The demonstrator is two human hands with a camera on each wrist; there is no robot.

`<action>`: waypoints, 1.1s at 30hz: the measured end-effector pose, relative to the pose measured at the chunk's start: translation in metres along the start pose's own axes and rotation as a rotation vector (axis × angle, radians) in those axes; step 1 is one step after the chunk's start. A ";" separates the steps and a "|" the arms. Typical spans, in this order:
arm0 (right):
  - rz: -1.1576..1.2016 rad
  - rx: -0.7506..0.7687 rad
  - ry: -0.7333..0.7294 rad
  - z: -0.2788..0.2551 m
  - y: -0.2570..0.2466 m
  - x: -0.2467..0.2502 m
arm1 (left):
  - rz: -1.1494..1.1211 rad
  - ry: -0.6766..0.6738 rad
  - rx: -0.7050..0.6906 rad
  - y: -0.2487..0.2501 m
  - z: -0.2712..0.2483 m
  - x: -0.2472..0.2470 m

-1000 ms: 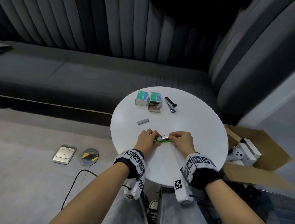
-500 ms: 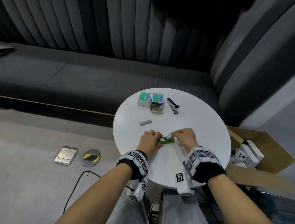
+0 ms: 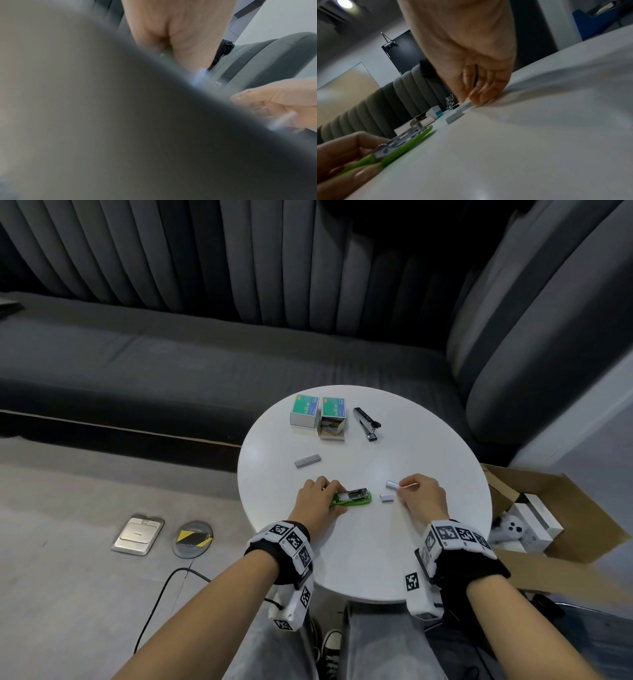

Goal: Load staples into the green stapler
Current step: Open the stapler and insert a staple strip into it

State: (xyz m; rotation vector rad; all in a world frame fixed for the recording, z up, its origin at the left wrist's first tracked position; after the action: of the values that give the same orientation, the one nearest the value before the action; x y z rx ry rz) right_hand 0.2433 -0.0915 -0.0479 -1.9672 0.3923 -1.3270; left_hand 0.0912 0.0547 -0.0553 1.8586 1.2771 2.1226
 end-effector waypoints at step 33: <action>-0.440 0.594 -0.331 -0.040 -0.091 -0.063 | -0.001 0.006 -0.002 -0.001 0.001 -0.001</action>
State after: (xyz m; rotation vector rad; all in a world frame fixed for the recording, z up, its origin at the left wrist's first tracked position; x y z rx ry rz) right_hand 0.1680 -0.0064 -0.0179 -1.7502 -0.5645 -1.1572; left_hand 0.0916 0.0554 -0.0569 1.8515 1.2766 2.1299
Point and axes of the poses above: each hand's wrist, its own z-axis towards the middle knuckle, its own x-axis out of the back of the hand, y = z × x, the point moved 10 cm from there along z, towards the middle knuckle, and after that the axes turned 3 degrees about x, right-handed, at the moved point
